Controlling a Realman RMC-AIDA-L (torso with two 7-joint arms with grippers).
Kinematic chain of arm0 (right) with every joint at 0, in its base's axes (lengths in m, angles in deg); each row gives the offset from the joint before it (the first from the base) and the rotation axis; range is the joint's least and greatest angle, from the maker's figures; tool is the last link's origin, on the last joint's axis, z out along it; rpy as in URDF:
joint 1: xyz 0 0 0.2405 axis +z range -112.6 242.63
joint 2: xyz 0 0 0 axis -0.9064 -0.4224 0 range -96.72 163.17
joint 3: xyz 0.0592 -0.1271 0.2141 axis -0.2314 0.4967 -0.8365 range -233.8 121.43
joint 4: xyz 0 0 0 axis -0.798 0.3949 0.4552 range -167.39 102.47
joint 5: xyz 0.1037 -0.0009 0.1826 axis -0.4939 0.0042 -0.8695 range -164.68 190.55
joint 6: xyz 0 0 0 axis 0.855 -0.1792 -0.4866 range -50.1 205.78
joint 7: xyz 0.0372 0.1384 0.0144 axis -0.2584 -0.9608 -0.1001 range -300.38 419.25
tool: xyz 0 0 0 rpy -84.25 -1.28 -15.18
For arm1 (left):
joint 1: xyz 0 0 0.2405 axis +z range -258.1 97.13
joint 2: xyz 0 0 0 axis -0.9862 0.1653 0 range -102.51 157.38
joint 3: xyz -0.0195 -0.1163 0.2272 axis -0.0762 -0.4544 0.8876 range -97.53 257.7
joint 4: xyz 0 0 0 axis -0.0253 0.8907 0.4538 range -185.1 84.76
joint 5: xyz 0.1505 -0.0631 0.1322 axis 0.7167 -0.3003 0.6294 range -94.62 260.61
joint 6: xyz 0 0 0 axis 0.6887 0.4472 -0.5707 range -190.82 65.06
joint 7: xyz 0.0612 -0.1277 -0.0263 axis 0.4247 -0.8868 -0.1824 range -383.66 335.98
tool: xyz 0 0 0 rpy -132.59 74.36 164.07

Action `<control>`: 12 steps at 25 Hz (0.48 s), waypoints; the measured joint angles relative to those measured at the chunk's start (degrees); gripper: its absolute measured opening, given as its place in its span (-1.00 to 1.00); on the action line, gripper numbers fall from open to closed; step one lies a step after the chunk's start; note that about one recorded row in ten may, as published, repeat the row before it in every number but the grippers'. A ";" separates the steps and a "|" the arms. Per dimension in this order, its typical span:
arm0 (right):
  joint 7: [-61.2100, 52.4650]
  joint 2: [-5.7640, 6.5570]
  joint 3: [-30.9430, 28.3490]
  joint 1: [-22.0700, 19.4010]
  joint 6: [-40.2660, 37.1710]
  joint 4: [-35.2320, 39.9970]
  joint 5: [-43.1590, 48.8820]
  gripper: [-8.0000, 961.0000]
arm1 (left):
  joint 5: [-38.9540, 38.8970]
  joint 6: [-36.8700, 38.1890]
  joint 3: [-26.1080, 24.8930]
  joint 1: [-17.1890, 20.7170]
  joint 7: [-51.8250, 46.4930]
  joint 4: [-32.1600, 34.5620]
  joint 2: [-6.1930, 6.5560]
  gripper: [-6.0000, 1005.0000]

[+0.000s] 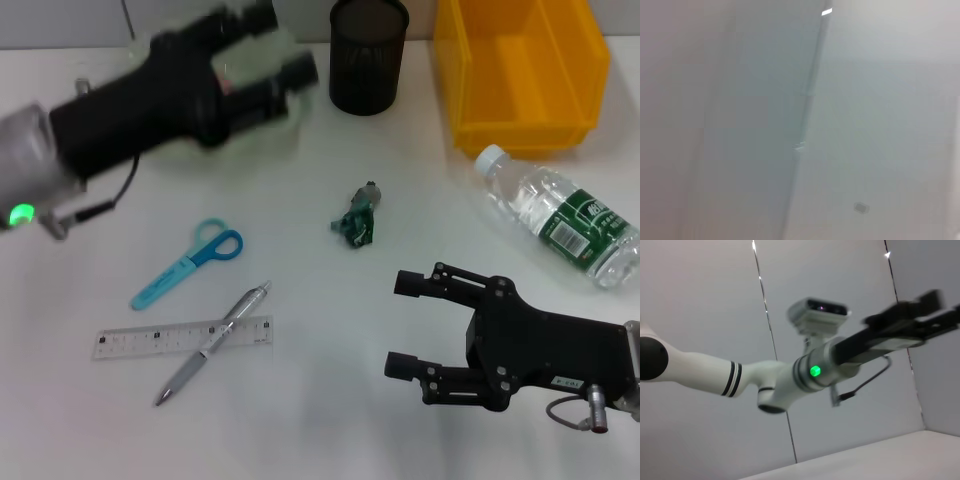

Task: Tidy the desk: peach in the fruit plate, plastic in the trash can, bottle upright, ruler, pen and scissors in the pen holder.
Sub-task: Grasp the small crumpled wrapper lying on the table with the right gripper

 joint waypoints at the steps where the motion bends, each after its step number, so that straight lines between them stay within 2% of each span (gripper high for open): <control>1: -0.01 -0.01 0.01 -0.15 0.07 -0.02 0.00 0.72 | -1.93 12.17 -4.74 -1.15 7.89 -7.70 0.15 0.58; 2: -0.01 -0.01 0.01 -0.15 0.07 -0.02 0.00 0.72 | 1.36 24.33 -5.62 -0.86 18.13 -12.73 0.42 0.58; 5: -0.02 -0.01 0.00 -0.37 0.18 -0.02 0.00 0.72 | 3.40 26.54 -5.44 -0.47 20.76 -12.99 0.43 0.58; 6: -0.04 -0.01 0.00 -0.49 0.21 -0.02 -0.02 0.72 | 8.08 30.00 -5.49 0.44 23.82 -13.26 0.32 0.58; 12: -1.06 0.09 -1.65 -1.04 0.17 0.24 -0.16 0.72 | 9.57 30.65 -6.12 1.97 24.17 -14.21 0.27 0.58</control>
